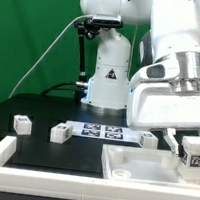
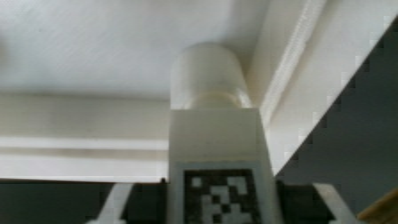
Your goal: Assemble one leg
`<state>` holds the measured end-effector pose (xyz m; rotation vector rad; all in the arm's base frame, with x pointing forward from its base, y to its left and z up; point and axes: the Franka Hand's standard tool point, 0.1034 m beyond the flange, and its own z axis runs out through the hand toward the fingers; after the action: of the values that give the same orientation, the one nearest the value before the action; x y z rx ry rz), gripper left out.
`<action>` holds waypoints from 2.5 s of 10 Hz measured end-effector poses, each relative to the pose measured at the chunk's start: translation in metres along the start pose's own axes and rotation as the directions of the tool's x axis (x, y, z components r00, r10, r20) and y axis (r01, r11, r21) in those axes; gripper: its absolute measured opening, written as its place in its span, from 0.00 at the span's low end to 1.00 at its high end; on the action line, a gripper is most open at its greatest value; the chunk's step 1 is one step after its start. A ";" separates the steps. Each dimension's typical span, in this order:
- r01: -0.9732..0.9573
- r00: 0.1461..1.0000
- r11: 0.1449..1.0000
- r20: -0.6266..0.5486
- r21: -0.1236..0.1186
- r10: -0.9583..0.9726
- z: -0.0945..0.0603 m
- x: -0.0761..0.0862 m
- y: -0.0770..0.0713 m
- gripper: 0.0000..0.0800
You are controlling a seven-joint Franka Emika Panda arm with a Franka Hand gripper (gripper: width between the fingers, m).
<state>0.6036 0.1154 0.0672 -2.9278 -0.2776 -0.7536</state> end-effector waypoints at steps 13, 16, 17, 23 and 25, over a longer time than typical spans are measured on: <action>-0.004 1.000 1.000 0.006 0.002 0.004 -0.018 0.017 -0.003 0.81; -0.003 0.998 1.000 0.067 0.020 0.002 -0.035 0.032 -0.005 0.81; -0.007 0.996 1.000 0.092 0.025 0.005 -0.032 0.026 -0.006 0.81; -0.062 0.831 0.990 0.557 0.128 -0.020 -0.024 0.013 -0.014 0.81; -0.074 0.787 0.986 0.617 0.146 -0.033 -0.019 0.014 -0.016 0.81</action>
Offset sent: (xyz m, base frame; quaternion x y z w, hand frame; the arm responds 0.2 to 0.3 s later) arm 0.0000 0.0000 0.0000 0.0000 0.0000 0.0000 1.0000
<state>0.6035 0.1300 0.0917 -2.9081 -0.3336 0.2630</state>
